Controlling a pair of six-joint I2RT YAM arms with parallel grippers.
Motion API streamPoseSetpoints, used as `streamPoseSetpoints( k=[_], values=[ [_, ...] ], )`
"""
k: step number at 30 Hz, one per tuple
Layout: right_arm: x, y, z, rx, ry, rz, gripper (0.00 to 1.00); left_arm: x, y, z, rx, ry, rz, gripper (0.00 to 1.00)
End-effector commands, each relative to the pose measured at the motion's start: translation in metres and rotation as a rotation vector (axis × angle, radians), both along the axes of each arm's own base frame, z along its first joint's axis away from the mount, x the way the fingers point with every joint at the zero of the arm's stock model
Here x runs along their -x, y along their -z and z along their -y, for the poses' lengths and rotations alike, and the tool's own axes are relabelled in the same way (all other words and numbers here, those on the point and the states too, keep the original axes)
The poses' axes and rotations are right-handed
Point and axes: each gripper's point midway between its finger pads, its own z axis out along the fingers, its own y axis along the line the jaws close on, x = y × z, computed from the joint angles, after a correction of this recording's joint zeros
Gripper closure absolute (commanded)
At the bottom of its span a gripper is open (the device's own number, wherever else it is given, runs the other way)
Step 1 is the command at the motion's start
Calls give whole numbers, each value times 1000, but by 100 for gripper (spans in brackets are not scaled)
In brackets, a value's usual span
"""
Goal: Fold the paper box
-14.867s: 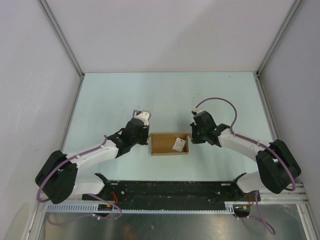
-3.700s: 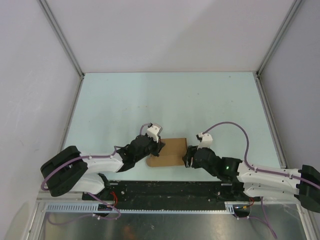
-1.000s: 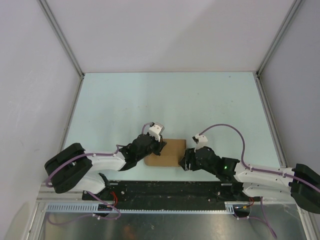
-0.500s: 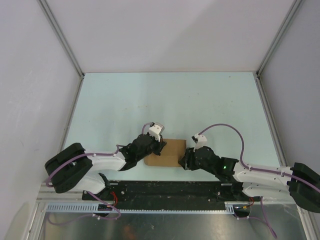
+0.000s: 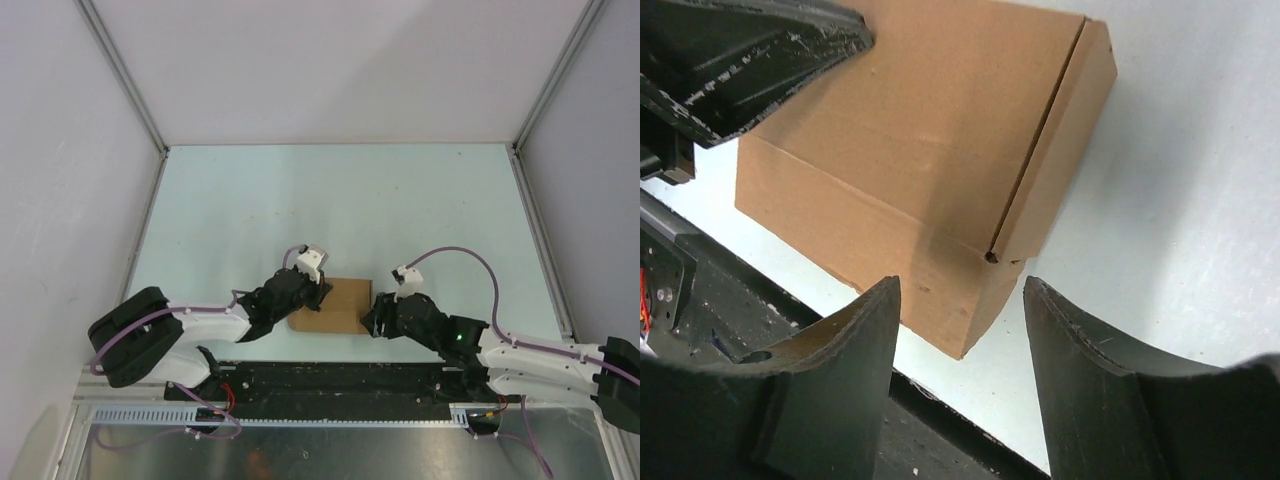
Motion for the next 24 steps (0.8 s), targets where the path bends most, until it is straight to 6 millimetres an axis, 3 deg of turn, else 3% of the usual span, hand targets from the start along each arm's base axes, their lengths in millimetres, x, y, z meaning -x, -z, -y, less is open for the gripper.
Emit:
streamPoseSetpoints(
  k=[1, 4, 8, 10, 11, 12, 14, 15, 16, 24],
  values=[
    [-10, -15, 10, 0, 48, 79, 41, 4, -14, -4, 35, 0, 31, 100],
    [-15, -24, 10, -5, 44, 123, 39, 5, -32, -12, 97, -42, 57, 99],
    [-30, -28, 12, 60, 55, 180, 35, 13, -61, -33, 202, -119, 124, 85],
    [-40, -31, 12, 76, 72, 188, 33, 17, -68, -42, 251, -149, 134, 78],
    [-44, -26, 12, 98, 78, 179, 33, 22, -59, -49, 250, -159, 124, 74],
    [-46, -27, 10, 89, 66, 172, 32, 24, -70, -56, 305, -184, 139, 72],
    [-60, -29, 10, 56, 95, 169, 32, 29, -55, -70, 304, -211, 120, 67],
    [-60, -29, 7, 44, 76, 161, 32, 31, -63, -74, 355, -226, 125, 65],
    [-63, -28, 7, 39, 79, 161, 31, 35, -51, -79, 335, -227, 106, 63],
    [-79, -37, -10, -56, 30, 177, 30, 43, -21, -94, 317, -314, -21, 39]
  ],
)
